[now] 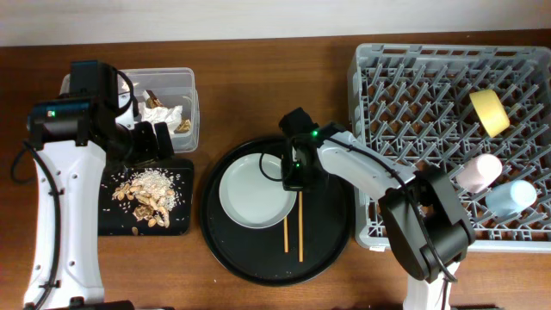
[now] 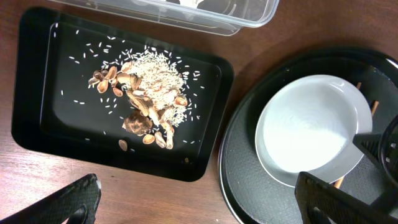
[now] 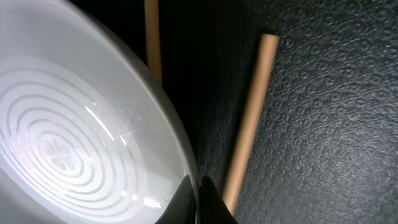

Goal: Sort waste into correct bins and load items into the dishwasher rack
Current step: 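Grasp the white plate with the right gripper and lift it, then stand the white plate upright in the dish rack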

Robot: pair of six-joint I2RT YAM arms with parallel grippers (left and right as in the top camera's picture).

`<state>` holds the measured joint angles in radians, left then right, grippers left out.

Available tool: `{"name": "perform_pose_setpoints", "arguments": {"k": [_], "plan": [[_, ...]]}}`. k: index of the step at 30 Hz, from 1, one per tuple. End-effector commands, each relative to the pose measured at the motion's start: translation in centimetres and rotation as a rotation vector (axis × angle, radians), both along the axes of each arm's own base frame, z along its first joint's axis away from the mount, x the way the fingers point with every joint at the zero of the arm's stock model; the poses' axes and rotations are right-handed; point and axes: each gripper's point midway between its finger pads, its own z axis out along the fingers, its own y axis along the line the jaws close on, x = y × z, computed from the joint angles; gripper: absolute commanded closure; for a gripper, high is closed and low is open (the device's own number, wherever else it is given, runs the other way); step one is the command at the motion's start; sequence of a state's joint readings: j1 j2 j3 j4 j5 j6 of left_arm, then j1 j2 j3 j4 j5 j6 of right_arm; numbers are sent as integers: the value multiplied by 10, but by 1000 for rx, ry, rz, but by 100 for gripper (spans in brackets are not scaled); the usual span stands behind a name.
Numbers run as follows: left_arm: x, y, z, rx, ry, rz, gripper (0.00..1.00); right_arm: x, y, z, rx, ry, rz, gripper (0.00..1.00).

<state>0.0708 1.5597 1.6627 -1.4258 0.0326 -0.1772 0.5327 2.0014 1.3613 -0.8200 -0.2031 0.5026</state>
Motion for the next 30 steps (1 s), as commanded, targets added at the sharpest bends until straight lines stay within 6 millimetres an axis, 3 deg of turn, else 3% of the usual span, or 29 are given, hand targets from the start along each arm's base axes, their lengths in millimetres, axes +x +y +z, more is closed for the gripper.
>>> {"name": "perform_pose_setpoints", "arguments": {"k": [1, 3, 4, 6, 8, 10, 11, 13, 15, 19, 22, 28, 29, 30], "plan": [[0, 3, 5, 9, -13, 14, 1, 26, -22, 28, -10, -58, -61, 96], [-1, 3, 4, 9, -12, 14, 1, 48, -38, 66, 17, -137, -58, 96], [-1, 3, 4, 9, -11, 14, 1, 62, -52, 96, 24, -206, -57, 96], [0, 3, 5, 9, -13, 14, 1, 86, -99, 154, -40, -361, -121, 96], [0, 3, 5, 9, -15, 14, 1, 108, -161, 208, -202, -547, -190, 96], [0, 3, 5, 9, -15, 14, 1, 117, -253, 263, -529, -715, -341, 96], [0, 3, 5, 9, -15, 14, 1, 114, -289, 282, -687, -753, -414, 96], [0, 3, 5, 9, -15, 14, 1, 105, -343, 304, -907, -777, -563, 96], [0, 3, 5, 9, -15, 14, 1, 109, -358, 302, -923, -780, -605, 96], [0, 3, 5, 9, -14, 14, 1, 119, -393, 278, -1067, -714, -671, 96], [1, 3, 5, 9, -18, 14, 1, 131, -397, 239, -1099, -626, -627, 96], [4, 3, 6, 10, -30, 14, 1, 132, -402, 197, -1152, -520, -608, 96], [5, 3, 6, 10, -34, 14, 1, 133, -389, 174, -1038, -467, -548, 96], [4, 3, 6, 10, -33, 14, 1, 134, -382, 166, -983, -452, -528, 91]]}}
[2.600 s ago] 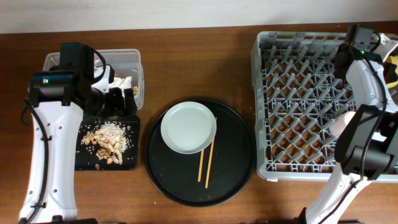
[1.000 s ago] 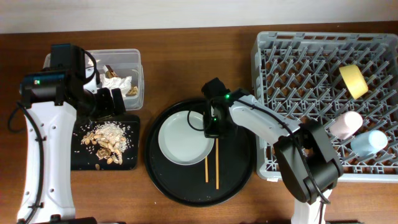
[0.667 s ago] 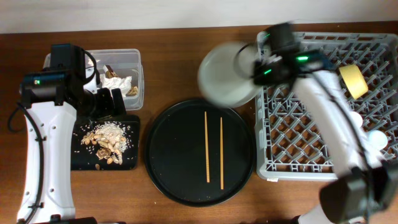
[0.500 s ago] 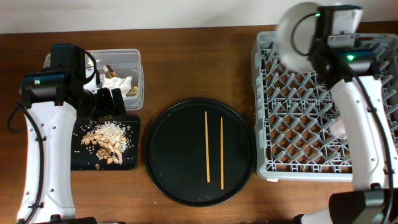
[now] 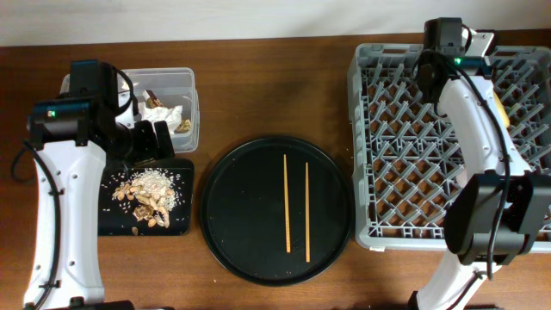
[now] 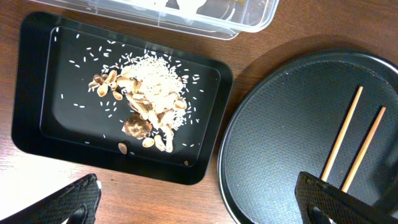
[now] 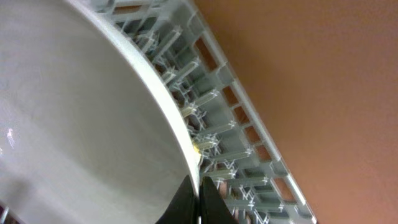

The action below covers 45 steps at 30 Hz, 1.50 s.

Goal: Sort waste into correct bins and load items into the dishwasher rack
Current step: 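Stand the white plate upright in the dish rack, then grasp one chopstick with the right gripper and place it in the rack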

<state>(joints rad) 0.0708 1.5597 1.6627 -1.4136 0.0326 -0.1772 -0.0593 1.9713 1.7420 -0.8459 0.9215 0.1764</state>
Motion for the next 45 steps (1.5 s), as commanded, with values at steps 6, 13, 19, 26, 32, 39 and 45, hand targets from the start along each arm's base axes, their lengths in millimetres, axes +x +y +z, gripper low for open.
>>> {"name": "perform_pose_setpoints", "arguments": {"k": [6, 13, 19, 26, 32, 39, 45], "plan": [[1, 3, 5, 9, -21, 14, 1, -11, 43, 11, 327, -40, 148, 43], [2, 3, 5, 9, -21, 14, 1, -65, 182, 52, 991, -44, 518, 31], [1, 3, 5, 9, -21, 14, 1, -119, 283, -30, 1087, 285, 595, 30], [2, 0, 5, -7, -22, 10, 1, -176, 352, -157, 984, 474, 654, 31], [2, -1, 5, -9, -21, 8, 1, -196, 361, -206, 929, 566, 531, 38], [2, -1, 5, -9, -21, 8, 1, -200, 358, -216, 926, 576, 462, 94], [-1, -1, 5, -10, -11, 9, 1, -180, 363, -176, 927, 507, 501, 96]]}}
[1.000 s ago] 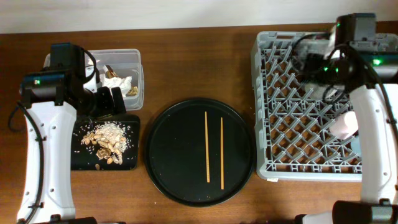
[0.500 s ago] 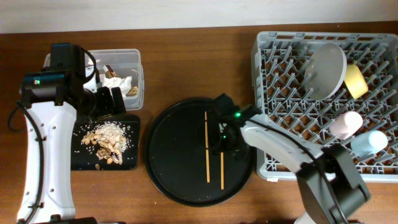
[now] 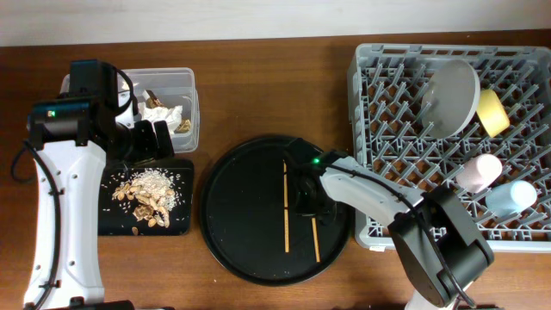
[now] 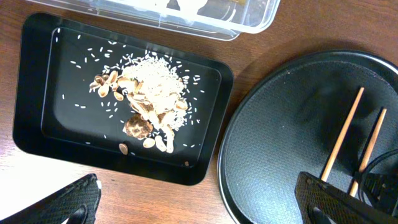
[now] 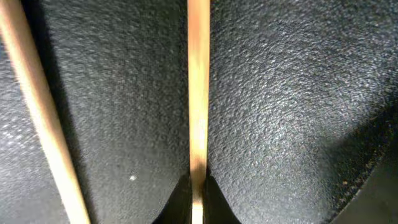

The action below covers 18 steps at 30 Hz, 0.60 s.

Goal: Sort waste into correct bins and load items into the dishwasher rack
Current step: 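Grasp one chopstick with the right gripper and place it in the rack, then grasp the second chopstick and place it in the dish rack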

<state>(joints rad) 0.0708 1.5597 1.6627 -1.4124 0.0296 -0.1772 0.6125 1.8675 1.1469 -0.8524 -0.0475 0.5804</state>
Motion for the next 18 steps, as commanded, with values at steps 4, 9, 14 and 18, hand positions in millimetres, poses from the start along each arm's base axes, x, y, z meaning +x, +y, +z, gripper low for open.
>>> {"name": "perform_pose_setpoints", "arguments": {"k": [4, 9, 14, 18], "plan": [[-1, -1, 4, -13, -11, 8, 1, 57, -22, 125, 54, -235, 19, 96], [-1, -1, 5, -12, -12, 8, 1, 87, -107, 174, 30, -316, -86, 96], [0, -1, 5, -12, -15, 8, 1, 81, -158, 133, 3, -185, -164, 96], [1, -1, 5, -12, -17, 8, 1, 77, -152, 96, 20, -94, -112, 92]]}}
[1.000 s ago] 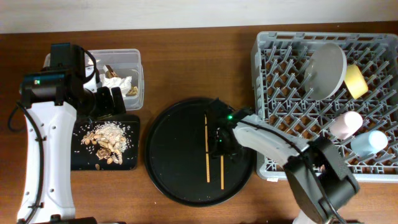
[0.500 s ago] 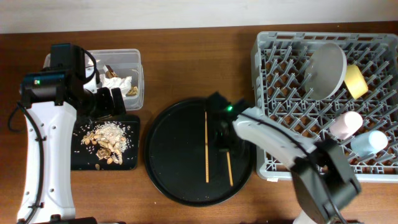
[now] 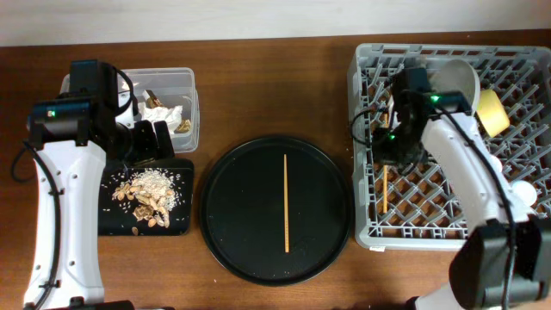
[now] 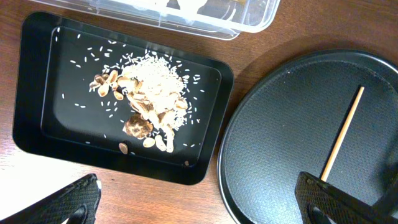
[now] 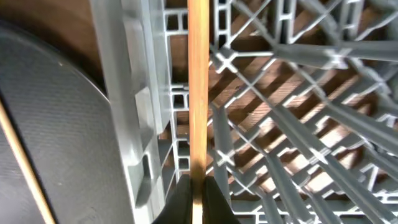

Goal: Sort waste into correct bins and load items into the dishwasher rack
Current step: 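Grasp the second chopstick and place it in the dish rack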

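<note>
My right gripper [image 3: 387,148] is shut on a wooden chopstick [image 5: 198,93], held over the left side of the grey dishwasher rack [image 3: 362,228]; its lower end [image 3: 384,194] shows below my wrist. A second chopstick [image 3: 286,203] lies alone on the round black tray [image 3: 232,241]. The white plate [image 3: 456,77] stands on edge at the rack's back, beside a yellow cup [image 3: 491,110]. My left gripper [image 4: 199,199] hangs open above the table edge between the black rectangular tray of rice and nut scraps [image 4: 134,102] and the round tray [image 4: 273,180].
A clear plastic bin [image 3: 164,103] with paper waste sits at the back left, behind the black food tray [image 3: 172,226]. A white cup [image 3: 525,191] shows at the rack's right edge. Bare wood lies between the bin and the rack.
My right gripper was shut on the right-hand chopstick down on the round tray. It now holds that chopstick over the rack's left side. One chopstick stays on the tray. The left arm is unchanged.
The right gripper first gripped the white plate's rim on the round tray. Then it held the plate over the rack's back, leaving two chopsticks on the tray. Later the plate stood in the rack and the gripper was on a chopstick, now carried to the rack.
</note>
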Robot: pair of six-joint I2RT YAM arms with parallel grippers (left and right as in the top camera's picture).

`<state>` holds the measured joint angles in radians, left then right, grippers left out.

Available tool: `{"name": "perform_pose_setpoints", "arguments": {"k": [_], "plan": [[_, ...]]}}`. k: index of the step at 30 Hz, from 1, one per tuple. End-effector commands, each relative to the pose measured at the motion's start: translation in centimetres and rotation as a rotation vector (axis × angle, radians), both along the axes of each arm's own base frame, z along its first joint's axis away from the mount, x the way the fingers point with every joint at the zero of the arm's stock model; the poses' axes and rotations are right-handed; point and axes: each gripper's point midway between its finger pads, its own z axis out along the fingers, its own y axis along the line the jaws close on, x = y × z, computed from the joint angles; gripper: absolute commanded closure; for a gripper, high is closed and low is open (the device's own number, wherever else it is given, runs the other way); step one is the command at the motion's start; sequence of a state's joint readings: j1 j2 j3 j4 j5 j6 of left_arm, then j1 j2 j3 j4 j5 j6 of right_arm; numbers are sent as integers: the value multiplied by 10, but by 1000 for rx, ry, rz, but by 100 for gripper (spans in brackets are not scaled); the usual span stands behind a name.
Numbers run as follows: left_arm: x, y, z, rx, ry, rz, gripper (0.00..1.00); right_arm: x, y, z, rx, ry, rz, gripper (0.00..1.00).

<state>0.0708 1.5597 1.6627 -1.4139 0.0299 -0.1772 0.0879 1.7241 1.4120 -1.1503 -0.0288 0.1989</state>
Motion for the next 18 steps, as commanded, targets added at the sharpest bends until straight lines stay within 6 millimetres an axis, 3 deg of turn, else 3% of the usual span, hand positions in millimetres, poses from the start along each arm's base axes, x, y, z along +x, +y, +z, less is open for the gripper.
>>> {"name": "perform_pose_setpoints", "arguments": {"k": [1, 4, 7, 9, 10, 14, 18], "plan": [[1, -1, 5, -12, -19, 8, 1, -1, 5, -12, 15, 29, 33, 84], [1, -1, 5, -12, -19, 8, 1, 7, 6, 2, 17, -3, 33, 76], [1, -1, 5, -11, -20, 8, 1, 18, 20, 50, 83, -100, 53, 67], [1, -1, 5, -12, -20, 8, 1, 21, 51, 73, 145, -161, 121, 65], [1, -1, 5, -12, -20, 8, 1, 17, 70, 73, 157, -162, 149, 61], [1, -1, 5, -12, -19, 8, 1, -1, 140, 42, 178, -102, 252, 50], [1, -1, 5, -11, -19, 8, 1, -40, 199, -24, 149, 38, 341, 47]]}}
